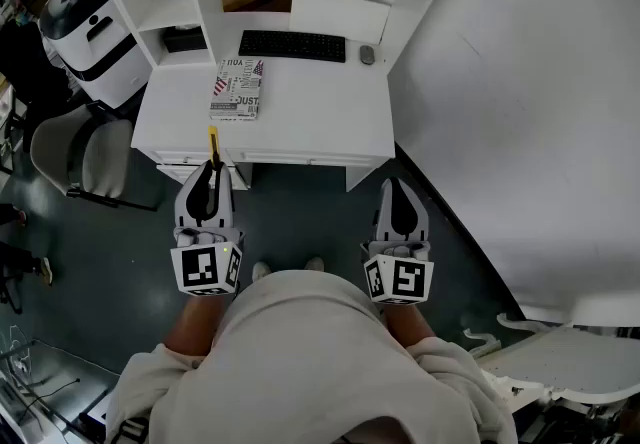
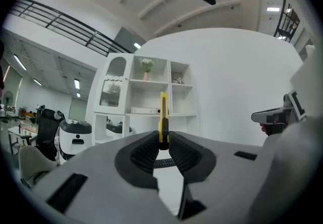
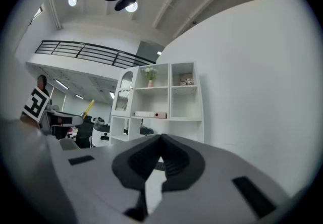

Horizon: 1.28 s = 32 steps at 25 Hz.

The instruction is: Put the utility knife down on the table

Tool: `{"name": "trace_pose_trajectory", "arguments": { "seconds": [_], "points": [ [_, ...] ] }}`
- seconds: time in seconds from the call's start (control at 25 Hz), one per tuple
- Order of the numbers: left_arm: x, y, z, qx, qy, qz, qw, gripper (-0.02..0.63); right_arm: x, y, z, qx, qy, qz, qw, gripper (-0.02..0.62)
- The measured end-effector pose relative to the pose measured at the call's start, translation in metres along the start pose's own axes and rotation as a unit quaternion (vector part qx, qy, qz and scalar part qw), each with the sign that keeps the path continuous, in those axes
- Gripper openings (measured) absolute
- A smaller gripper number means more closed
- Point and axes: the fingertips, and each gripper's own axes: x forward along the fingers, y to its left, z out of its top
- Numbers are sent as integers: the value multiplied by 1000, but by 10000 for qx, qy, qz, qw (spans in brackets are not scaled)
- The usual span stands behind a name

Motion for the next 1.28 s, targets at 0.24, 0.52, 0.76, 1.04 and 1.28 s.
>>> {"name": "trace_pose_trajectory", "arguments": {
  "seconds": [0.24,0.52,0.76,1.04,1.28],
  "points": [
    [-2,-5,-6,6,5,-8,10000,63,-4,-4,-1,-34,27,4,10000,3],
    [2,-13,-4,21,29,-17,10000,63,-4,-8,-3,78,5,77,9999,3],
    [10,-23,-6,62,53,58,10000,63,0,-20,-8,93,52,176,9998,3],
    [17,-43,-3,84,65,209,9997,63,6,-38,-8,91,20,393,9992,3],
    [26,-52,-15,78,126,279,9995,63,12,-53,-19,141,73,454,9988,3]
  ]
}}
